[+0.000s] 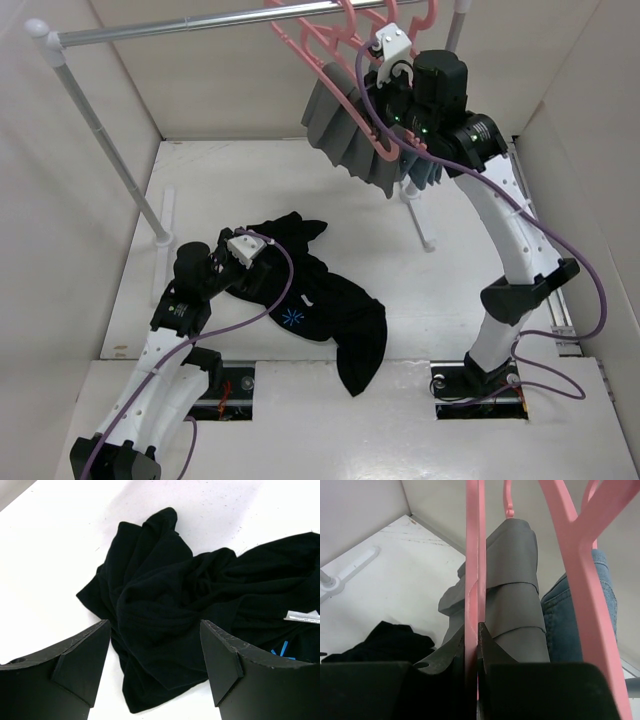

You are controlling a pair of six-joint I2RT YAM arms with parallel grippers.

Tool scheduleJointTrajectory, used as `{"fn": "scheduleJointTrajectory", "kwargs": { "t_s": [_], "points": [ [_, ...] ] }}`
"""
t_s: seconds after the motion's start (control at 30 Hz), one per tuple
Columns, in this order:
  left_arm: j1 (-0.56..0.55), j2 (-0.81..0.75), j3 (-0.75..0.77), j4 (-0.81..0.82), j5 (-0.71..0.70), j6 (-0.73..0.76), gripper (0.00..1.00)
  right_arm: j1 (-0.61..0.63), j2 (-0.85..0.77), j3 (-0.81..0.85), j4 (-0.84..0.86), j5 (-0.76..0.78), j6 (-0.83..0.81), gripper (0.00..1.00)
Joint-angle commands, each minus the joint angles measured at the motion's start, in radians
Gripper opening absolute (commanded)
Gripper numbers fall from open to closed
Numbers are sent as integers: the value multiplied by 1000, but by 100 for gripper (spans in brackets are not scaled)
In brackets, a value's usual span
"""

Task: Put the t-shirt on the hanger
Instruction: Grab a hanger with the right arm

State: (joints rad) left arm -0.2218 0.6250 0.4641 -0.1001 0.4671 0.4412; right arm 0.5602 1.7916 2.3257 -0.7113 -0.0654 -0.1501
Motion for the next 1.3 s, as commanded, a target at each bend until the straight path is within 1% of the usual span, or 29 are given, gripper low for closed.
{"fn": "scheduleJointTrajectory", "kwargs": {
  "t_s": [0.0, 0.1, 0.17, 0.27, 0.37, 0.47, 0.5, 0.53, 0.57, 0.6, 0.63, 0.67, 0.7, 0.73, 0.8, 0.83, 0.93, 0.97, 1.0, 1.07, 1.1, 1.13, 1.17, 1.2, 1.23, 1.27],
  "points": [
    [-4, -7, -15, 45, 19, 4, 69, 44, -99, -15, 82, 42, -35, 0],
    [-4, -7, -15, 45, 19, 4, 69, 89, -153, -40, 139, 100, -54, 0],
    [-4, -7, -15, 45, 19, 4, 69, 122, -179, -40, 176, 111, -63, 0],
    [-4, -7, -15, 45, 19, 4, 69, 164, -190, -40, 210, 145, -72, 0],
    [-4, -7, -15, 45, 19, 4, 69, 182, -199, -40, 219, 133, -97, 0],
    [-4, -16, -15, 24, 60, 25, 68, 191, -227, -84, 171, 69, -117, 0],
    [-4, -16, 1, 10, 82, 42, 68, 223, -265, -116, 153, 68, -117, 0],
    [-4, -16, 11, -7, 103, 56, 68, 237, -290, -209, 153, 68, -126, 0],
    [-4, -4, 36, -39, 138, 56, 68, 250, -319, -268, 153, 55, -126, 0],
    [-4, 8, 51, -59, 157, 83, 68, 273, -351, -331, 162, 55, -126, 0],
    [-14, 24, 68, -87, 177, 108, 67, 282, -418, -461, 173, 43, -126, 0],
    [-25, 41, 85, -152, 200, 146, 67, 291, -454, -523, 187, 42, -126, 0],
    [-40, 82, 119, -183, 200, 183, 67, 291, -487, -578, 199, 42, -103, 0],
    [-77, 103, 134, -208, 188, 226, 67, 303, -550, -670, 208, 52, -82, 0],
    [-128, 169, 172, -274, 141, 261, 67, 303, -603, -739, 222, 77, -31, 0],
    [-186, 189, 182, -283, 118, 261, 67, 303, -623, -764, 222, 90, -19, 0],
    [-279, 260, 191, -283, 27, 261, 68, 303, -663, -818, 179, 139, 13, 0],
    [-327, 292, 191, -244, -37, 228, 68, 313, -687, -834, 138, 150, 38, 0],
    [-343, 292, 191, -243, -38, 228, 68, 313, -699, -848, 118, 150, 53, 0],
    [-352, 337, 177, -207, -117, 237, 69, 322, -736, -894, 76, 179, 87, 0],
    [-352, 350, 168, -187, -152, 247, 69, 322, -789, -958, 76, 179, 130, 0],
    [-352, 364, 157, -150, -216, 258, 69, 336, -822, -994, 76, 193, 153, 0],
    [-361, 389, 147, -133, -244, 258, 69, 336, -856, -1031, 76, 206, 174, 0],
    [-361, 401, 133, -121, -264, 258, 68, 348, -918, -1093, 67, 207, 197, 0],
    [-361, 413, 133, -112, -280, 258, 65, 348, -946, -1118, 67, 220, 240, 0],
    [-361, 423, 133, -112, -298, 267, 59, 359, -971, -1140, 53, 229, 260, 0]
  ]
}}
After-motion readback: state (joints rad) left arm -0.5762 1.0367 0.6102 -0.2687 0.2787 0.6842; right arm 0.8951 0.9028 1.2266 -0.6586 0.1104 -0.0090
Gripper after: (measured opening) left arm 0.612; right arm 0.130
